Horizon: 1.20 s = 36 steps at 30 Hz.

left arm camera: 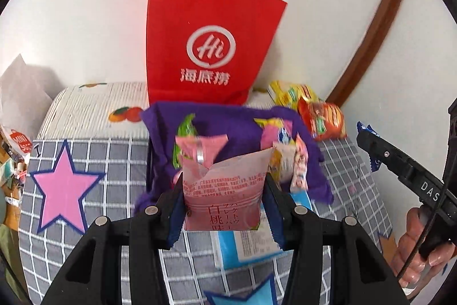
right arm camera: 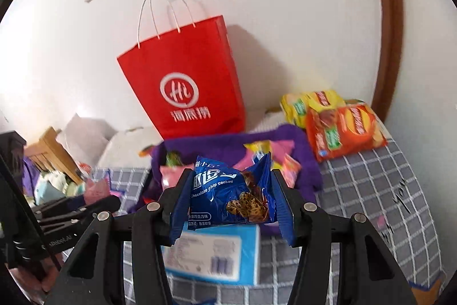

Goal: Organize snacks
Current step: 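Carry the blue cookie packet and pink packet over the purple towel with both tools, then lower the right tool and open it to drop the blue packet on the towel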

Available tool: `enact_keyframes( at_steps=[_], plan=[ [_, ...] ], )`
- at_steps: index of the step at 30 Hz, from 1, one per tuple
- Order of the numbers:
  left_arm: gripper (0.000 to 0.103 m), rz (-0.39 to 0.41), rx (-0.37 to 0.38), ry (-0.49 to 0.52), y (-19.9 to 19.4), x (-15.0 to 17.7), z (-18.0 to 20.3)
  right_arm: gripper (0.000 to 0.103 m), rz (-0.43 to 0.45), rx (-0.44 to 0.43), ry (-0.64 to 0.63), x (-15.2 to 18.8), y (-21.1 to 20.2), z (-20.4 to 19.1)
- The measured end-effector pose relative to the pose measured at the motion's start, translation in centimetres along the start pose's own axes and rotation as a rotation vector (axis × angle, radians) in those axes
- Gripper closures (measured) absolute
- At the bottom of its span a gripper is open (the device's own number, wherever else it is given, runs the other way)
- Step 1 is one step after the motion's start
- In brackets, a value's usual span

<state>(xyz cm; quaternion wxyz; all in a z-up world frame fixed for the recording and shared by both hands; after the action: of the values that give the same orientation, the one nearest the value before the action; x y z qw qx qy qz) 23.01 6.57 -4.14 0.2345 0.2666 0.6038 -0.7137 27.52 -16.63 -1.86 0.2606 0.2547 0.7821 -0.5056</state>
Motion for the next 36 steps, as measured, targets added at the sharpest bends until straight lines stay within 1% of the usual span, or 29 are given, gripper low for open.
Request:
enact_keyframes(
  at_steps=[4,6,9,12,17,19,22,24,27,33,36],
  plan=[
    [0.056,-0.002,0.012,-0.029,1.5,-1.7,-1.0,0.050,0.000,0.000,0.006,-1.9,1.7,-0.4],
    [0.057,-0.003,0.016,-0.031,2.2,-2.8,-1.2,0.050,-0.010,-0.018,0.008,-2.9,2.6,-0.7],
    [0.056,0.003,0.010,-0.028,3.0,-4.0,-1.3,0.050,-0.004,-0.018,-0.007,-4.1,3.8,-1.5],
    [0.056,0.007,0.012,-0.038,4.0,-5.1,-1.6,0.050,-0.008,-0.017,-0.014,-4.8,5.3,-1.9],
    [0.056,0.001,0.026,-0.047,5.9,-6.3,-2.1,0.050,-0.053,-0.025,-0.017,-4.9,8.3,-1.7],
    [0.056,-0.004,0.034,-0.054,6.8,-6.5,-2.3,0.050,-0.075,-0.020,-0.016,-4.5,9.6,-1.2],
    [0.056,-0.021,0.060,-0.082,8.4,-5.9,-3.0,0.050,-0.145,0.018,-0.025,-4.0,11.9,-0.5],
    [0.056,-0.062,0.066,-0.087,9.5,-5.7,-3.5,0.050,-0.168,0.013,-0.030,-3.7,12.9,0.0],
    [0.056,-0.067,0.063,-0.117,9.8,-5.6,-4.5,0.050,-0.228,0.016,-0.037,-3.2,14.4,0.4],
    [0.056,-0.088,0.067,-0.130,10.3,-5.5,-5.5,0.049,-0.338,0.033,-0.099,-1.3,17.3,-0.4],
    [0.056,-0.095,0.069,-0.133,10.6,-5.6,-5.6,0.049,-0.387,0.071,-0.128,-0.3,19.0,-0.5]
  ],
)
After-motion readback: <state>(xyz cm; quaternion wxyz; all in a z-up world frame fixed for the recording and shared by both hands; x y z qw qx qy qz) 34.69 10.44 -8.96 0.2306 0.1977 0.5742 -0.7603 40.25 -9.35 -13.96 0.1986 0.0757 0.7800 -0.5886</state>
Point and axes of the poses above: each gripper's, at about its wrist camera, not at the fingertips, and y roughly the way its jaws point, z to its right, x to its underside, the point moved 1 cm from there along y, roughly the way its jaws point, and after that the axes turned 10 degrees about y, right-handed, at the moved point
